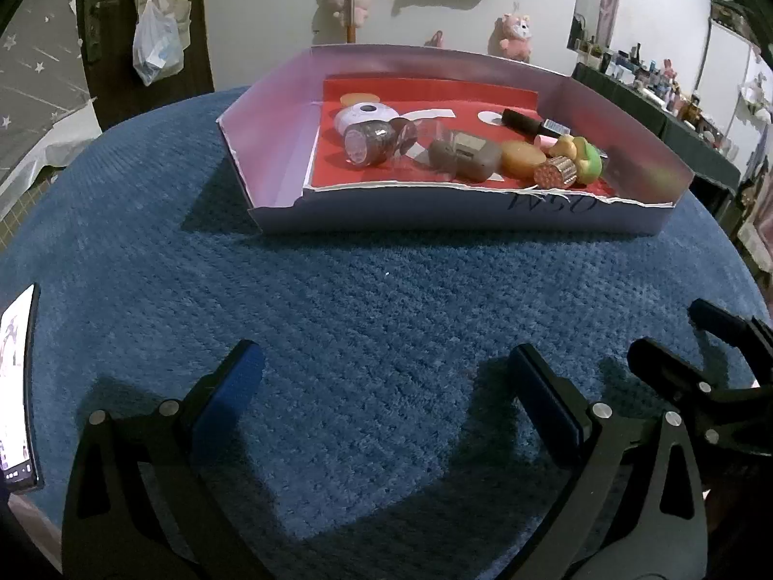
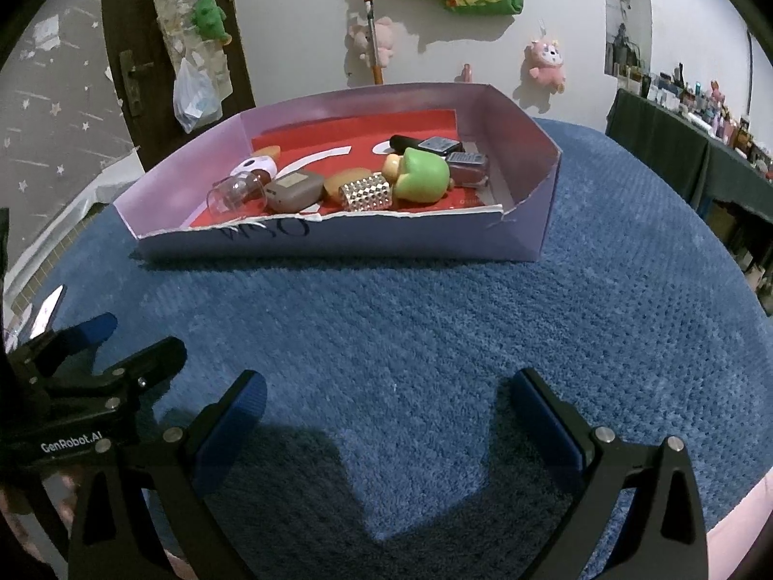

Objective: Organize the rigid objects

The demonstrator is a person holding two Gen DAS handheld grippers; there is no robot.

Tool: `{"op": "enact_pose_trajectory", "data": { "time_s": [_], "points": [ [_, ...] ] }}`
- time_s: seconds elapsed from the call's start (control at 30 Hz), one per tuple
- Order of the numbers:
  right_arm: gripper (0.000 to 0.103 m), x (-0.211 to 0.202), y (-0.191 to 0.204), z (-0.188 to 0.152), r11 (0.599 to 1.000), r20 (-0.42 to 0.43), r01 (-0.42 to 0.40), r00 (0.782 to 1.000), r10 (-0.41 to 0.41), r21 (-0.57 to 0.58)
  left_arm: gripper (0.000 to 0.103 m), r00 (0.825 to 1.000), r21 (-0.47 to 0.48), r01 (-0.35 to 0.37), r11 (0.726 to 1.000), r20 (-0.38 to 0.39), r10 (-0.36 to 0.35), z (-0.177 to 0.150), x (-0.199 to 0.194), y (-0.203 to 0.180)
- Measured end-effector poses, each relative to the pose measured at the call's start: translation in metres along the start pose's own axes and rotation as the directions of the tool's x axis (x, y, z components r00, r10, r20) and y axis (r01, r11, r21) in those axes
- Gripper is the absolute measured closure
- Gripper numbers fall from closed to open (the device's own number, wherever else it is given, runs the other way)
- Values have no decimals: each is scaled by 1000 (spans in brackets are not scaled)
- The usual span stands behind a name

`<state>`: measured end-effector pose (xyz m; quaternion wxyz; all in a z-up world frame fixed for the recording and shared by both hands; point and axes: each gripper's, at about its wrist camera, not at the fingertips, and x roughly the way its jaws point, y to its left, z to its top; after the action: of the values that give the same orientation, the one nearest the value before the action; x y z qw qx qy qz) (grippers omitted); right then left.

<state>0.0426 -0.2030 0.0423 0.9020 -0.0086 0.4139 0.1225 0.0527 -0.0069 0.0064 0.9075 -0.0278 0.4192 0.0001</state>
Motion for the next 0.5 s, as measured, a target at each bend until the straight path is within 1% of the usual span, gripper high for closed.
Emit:
{"op": "enact_pose_trajectory", "data": {
  "time_s": [0.13,0.27,0.5],
  "points": [
    [0,0,1,-1,1000,1,18,1000,-18,-12,0,1000,16,-16,1000,-5,17,-1,1,-1],
    [0,0,-1,-1,999,1,31,1000,-31,-14,0,1000,20,-20,1000,-10,20,-1,1,-1],
    [0,2,4,-3,996,0,65,998,-65,-54,0,1000,25,-25,999,-8,26,-3,-1,0]
  ]
}}
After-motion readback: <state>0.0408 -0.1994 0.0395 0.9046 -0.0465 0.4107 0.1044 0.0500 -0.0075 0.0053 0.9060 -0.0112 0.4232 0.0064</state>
